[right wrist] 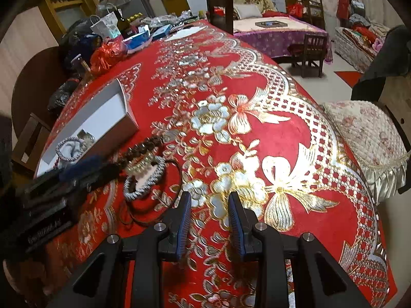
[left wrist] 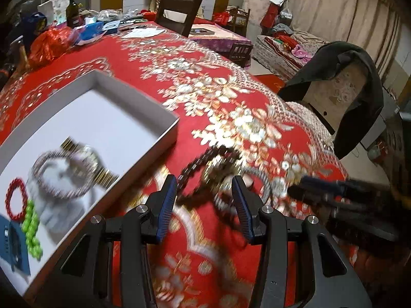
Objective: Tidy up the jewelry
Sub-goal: 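Withdraw both grippers toward the dark bead bracelets on the cloth, then grasp the brown wooden bead bracelet with the left gripper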
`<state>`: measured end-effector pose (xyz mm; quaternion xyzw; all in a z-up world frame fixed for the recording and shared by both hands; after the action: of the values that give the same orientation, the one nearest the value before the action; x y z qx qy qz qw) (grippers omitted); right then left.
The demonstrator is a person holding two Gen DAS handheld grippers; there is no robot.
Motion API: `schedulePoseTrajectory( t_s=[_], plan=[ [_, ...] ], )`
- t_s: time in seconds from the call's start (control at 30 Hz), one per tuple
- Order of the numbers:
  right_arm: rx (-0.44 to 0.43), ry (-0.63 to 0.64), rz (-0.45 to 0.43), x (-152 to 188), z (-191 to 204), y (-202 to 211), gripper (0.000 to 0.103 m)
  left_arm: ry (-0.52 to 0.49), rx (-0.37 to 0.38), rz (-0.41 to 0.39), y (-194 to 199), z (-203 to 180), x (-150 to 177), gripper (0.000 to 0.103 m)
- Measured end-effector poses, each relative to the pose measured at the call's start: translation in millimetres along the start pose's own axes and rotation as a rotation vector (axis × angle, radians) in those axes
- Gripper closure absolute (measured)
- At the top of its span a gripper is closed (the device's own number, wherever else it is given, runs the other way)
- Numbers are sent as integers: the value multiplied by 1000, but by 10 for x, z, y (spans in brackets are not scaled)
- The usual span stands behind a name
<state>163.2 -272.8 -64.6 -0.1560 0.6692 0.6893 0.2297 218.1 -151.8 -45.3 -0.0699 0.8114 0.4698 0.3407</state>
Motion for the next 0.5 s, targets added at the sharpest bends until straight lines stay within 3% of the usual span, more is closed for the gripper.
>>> schedulePoseTrajectory(
  t_s=[0.13, 0.23, 0.5],
  plan=[
    [-7, 18, 5, 41, -8, 24, 75, -19, -6, 15, -146, -24, -81, 66],
    [-11, 26, 5, 69, -11, 40, 75, -15, -21, 55, -277, 28, -33, 87],
    [-53, 15, -30, 13, 37, 134, 75, -14, 12, 68, -195, -30, 152, 94]
  ],
)
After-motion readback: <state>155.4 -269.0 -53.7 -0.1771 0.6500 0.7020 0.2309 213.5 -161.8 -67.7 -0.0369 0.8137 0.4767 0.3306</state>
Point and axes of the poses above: each gripper's, at about its wrist camera, not at the fingertips, and y roughly against the way its jaws point, z to its left, x to its underside, the point moved 8 cm from there along -y, roughly the way its jaws point, and after that the axes turned 13 degrees about x, right-handed, at the moved point
